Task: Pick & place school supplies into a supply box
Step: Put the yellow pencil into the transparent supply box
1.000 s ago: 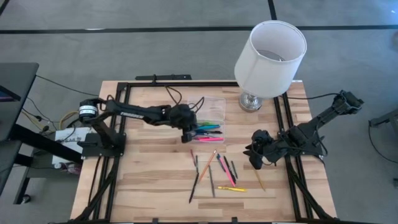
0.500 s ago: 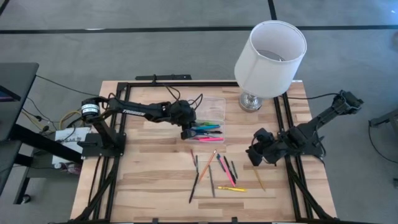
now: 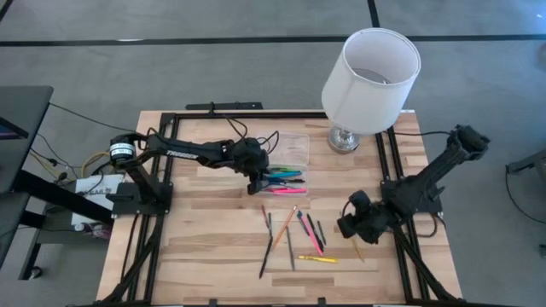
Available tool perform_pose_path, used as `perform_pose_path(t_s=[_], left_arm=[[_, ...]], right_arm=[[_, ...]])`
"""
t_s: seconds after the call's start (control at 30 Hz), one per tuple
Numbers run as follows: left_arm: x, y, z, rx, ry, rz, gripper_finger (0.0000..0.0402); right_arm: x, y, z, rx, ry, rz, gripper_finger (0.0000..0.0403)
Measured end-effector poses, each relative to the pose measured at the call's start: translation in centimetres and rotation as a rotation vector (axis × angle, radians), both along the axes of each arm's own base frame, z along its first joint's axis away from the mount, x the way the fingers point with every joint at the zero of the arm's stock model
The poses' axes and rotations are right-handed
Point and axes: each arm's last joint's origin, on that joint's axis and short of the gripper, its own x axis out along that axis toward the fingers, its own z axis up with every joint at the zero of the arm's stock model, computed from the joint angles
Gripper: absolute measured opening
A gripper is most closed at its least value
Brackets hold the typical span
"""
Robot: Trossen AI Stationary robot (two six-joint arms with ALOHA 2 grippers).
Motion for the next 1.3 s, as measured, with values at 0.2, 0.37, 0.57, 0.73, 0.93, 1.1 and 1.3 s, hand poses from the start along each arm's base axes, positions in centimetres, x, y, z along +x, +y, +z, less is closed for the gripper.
perform_pose_path(t_s=[0.2, 0.37, 0.57, 0.73, 0.93, 1.1, 1.3], left_arm=[[0.2, -0.9, 0.4, -0.006, -0.017, -0.024, 0.0101], [0.3, -1.4, 0.4, -0.013, -0.016, -0.034, 0.0101], [0.4, -1.5, 0.4, -0.025, -0.027, -0.023, 0.0101], [0.4, -1.5, 0.4, -0.035, -0.026, -0.015, 0.0101], [0.4, -1.5, 0.4, -0.046, -0.025, -0.005, 0.0101], [0.4, -1.5, 0.4, -0.055, -0.025, -0.006, 0.0101], [0.4, -1.5, 0.4, -0.059, -0.025, -0.005, 0.0101]], right_arm=[[0.3, 1.4, -1.9, 0.061, 0.104, -0.085, 0.0127], [0.5, 1.9, -3.1, 0.079, 0.184, -0.096, 0.0127], [0.8, 2.2, -4.5, 0.057, 0.247, -0.094, 0.0127], [1.4, 2.6, -5.6, 0.070, 0.303, -0.032, 0.0127], [1.7, 2.3, -6.1, 0.105, 0.381, -0.017, 0.0122], [1.8, 1.7, -5.8, 0.137, 0.404, -0.038, 0.0091], [2.0, 1.1, -5.8, 0.161, 0.447, 0.016, 0.0041]])
